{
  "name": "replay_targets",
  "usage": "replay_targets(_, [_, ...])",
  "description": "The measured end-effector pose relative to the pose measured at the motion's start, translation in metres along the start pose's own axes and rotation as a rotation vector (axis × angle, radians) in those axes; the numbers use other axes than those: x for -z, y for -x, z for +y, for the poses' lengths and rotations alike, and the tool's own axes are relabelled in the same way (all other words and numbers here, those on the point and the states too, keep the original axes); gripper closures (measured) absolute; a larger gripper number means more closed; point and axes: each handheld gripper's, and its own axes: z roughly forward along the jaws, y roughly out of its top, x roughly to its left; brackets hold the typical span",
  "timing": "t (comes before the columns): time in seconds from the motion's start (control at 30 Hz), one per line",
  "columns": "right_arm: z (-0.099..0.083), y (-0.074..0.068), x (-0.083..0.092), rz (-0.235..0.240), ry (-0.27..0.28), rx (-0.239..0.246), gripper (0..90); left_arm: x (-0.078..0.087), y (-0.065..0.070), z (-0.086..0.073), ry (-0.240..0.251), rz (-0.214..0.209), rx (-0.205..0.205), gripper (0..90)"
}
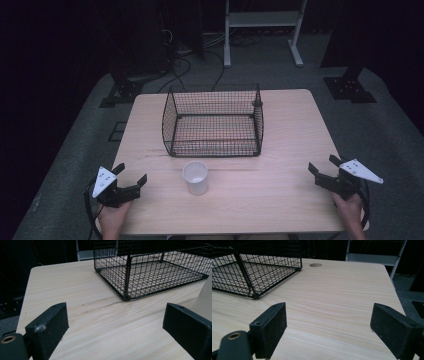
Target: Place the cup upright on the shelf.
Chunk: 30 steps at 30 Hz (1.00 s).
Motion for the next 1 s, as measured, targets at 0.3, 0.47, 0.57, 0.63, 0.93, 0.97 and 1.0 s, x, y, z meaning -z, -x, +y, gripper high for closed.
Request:
replay_targets(0.3, [0.0, 0.0, 0.0, -0.003, -0.003, 0.004, 12.9, -0.001, 0.001, -0.001, 0.005, -0.031, -0.007, 4.0])
replay_targets(0.47, [0.0, -0.001, 0.0, -0.004, -0.003, 0.006, 12.9, -0.001, 0.004, 0.0, 0.01, -0.049, -0.015, 3.4])
replay_targets(0.57, [0.0, -0.001, 0.0, -0.005, -0.004, 0.009, 12.9, -0.002, 0.007, 0.002, 0.019, -0.067, -0.023, 2.9])
replay_targets(0.63, [0.0, -0.001, 0.0, -0.005, -0.004, 0.009, 12.9, -0.002, 0.008, 0.003, 0.02, -0.081, -0.026, 2.7])
replay_targets(0.93, [0.0, -0.002, -0.001, -0.007, -0.007, 0.016, 12.9, -0.001, 0.015, 0.009, 0.033, -0.136, -0.063, 2.6])
replay_targets(0.97, [0.0, -0.002, -0.001, -0.007, -0.008, 0.016, 12.9, -0.002, 0.015, 0.009, 0.032, -0.144, -0.063, 2.4])
replay_targets(1.0, [0.0, -0.002, -0.001, -0.006, -0.008, 0.015, 12.9, -0.002, 0.016, 0.009, 0.03, -0.151, -0.063, 2.4])
